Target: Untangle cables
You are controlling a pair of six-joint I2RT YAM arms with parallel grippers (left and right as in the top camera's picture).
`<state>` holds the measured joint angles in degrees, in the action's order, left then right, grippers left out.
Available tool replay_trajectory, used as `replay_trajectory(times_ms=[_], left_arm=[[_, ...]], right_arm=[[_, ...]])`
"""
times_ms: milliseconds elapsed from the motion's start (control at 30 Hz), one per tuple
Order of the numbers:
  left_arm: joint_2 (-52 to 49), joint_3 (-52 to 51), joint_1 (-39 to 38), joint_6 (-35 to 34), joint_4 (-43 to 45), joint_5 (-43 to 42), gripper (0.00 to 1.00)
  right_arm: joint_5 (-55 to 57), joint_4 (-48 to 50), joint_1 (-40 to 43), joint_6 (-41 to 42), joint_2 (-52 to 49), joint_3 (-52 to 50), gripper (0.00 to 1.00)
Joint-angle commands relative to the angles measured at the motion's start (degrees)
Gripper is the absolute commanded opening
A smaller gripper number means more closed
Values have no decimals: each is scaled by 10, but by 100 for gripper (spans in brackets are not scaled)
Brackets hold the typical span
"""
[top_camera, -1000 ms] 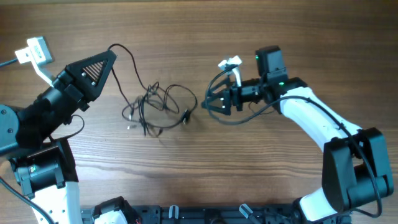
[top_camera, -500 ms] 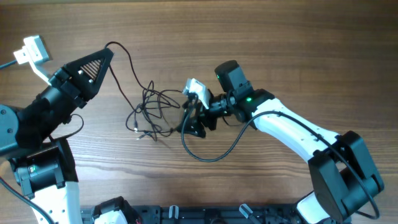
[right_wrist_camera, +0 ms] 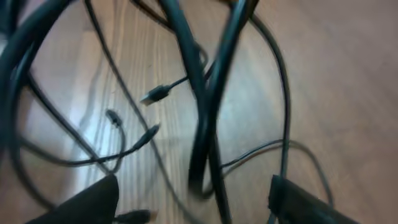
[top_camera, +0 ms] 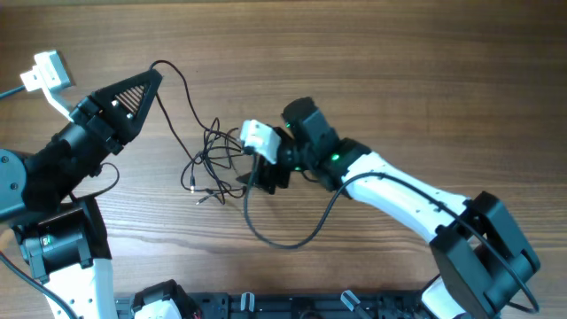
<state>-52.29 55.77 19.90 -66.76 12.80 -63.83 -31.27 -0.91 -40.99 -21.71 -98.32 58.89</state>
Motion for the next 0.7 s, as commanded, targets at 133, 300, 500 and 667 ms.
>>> replay_trajectory(times_ms=[133,300,500,667], left_arm=[[2,5,5,-2,2,-38,4],[2,5,46,-1,2,-39,4],[0,5,143,3,2,-50,4],[-11,5,249,3,1,-64,4]], right_arm=[[225,33,34,105,-26,-4,4],[309,-52,154,220,-3,-4,4],[284,-132,323,301,1,-4,4],[271,-174,423,374,1,-4,4]])
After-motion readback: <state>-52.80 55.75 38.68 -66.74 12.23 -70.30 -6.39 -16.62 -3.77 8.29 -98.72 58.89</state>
